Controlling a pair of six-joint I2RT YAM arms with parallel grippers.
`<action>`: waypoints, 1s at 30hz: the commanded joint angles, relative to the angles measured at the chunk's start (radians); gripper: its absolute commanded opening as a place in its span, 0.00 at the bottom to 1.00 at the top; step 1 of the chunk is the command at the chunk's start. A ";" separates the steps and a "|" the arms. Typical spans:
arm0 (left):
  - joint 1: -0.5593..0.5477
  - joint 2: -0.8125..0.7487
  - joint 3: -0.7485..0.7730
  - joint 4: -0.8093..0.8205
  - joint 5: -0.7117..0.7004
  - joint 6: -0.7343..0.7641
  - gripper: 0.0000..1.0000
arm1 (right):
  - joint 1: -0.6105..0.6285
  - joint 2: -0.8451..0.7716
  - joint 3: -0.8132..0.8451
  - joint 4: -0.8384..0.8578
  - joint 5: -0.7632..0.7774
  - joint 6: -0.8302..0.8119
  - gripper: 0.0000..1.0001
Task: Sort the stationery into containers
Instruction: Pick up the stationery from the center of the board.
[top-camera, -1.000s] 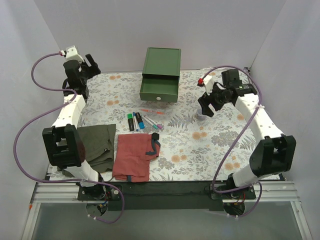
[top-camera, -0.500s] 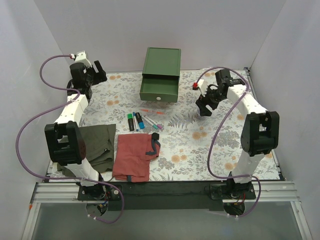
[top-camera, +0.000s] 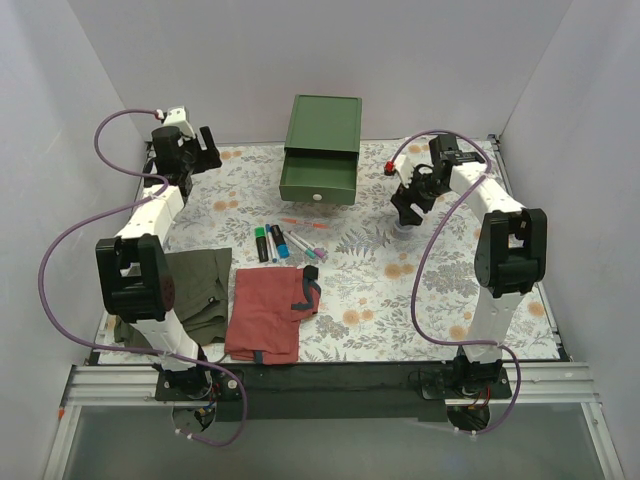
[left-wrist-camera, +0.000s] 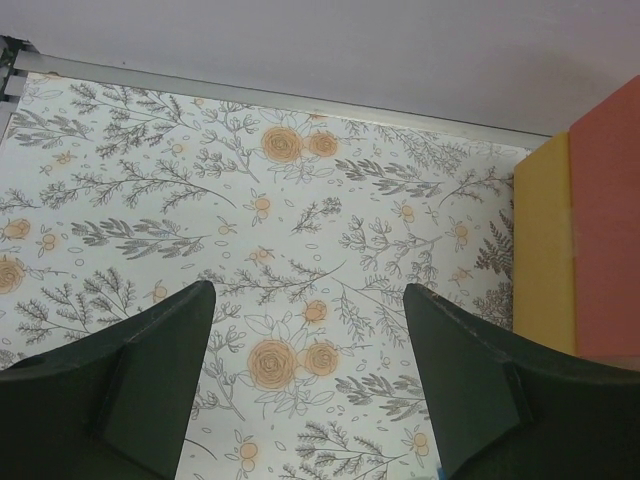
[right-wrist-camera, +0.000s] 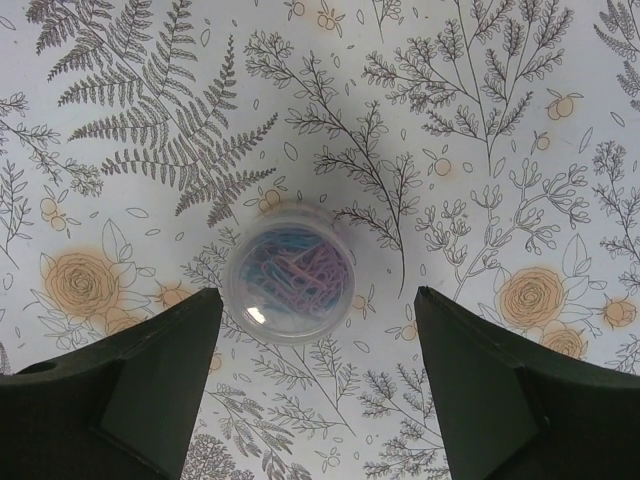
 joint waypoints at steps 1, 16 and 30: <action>-0.012 -0.004 0.037 -0.013 -0.028 0.024 0.77 | -0.003 -0.013 -0.019 0.001 -0.031 -0.034 0.87; -0.044 0.000 0.035 -0.013 -0.053 0.030 0.77 | 0.025 0.015 -0.064 0.082 0.031 0.024 0.91; -0.082 -0.006 0.025 -0.008 -0.111 0.047 0.77 | 0.047 0.027 -0.098 0.116 0.064 0.061 0.91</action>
